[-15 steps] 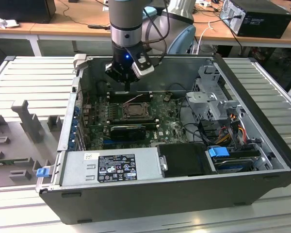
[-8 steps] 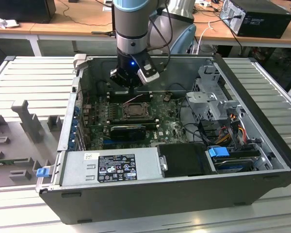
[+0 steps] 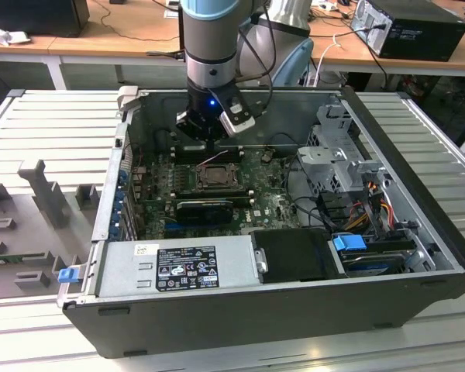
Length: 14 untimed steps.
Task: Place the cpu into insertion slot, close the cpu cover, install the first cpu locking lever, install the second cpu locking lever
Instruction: 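Install the first cpu locking lever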
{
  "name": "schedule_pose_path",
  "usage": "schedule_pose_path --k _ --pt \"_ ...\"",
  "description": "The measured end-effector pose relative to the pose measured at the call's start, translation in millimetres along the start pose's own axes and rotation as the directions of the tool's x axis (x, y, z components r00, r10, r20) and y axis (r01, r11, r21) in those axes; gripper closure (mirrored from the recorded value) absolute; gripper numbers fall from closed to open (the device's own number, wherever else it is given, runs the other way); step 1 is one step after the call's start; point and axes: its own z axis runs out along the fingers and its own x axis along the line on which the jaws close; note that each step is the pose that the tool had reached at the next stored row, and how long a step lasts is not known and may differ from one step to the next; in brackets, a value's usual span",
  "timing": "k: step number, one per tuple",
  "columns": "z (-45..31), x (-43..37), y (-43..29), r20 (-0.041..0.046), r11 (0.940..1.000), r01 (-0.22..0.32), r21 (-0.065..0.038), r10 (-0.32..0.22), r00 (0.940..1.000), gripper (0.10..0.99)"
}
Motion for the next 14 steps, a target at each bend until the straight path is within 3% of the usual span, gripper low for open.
schedule_pose_path --k 5,14 --pt "2.2 -6.1 -0.4 -0.0008 1.0000 0.005 0.000 -0.005 1.0000 0.980" --pt "10.2 -26.4 0.2 -0.0044 0.9997 0.025 -0.001 -0.025 0.9997 0.980"
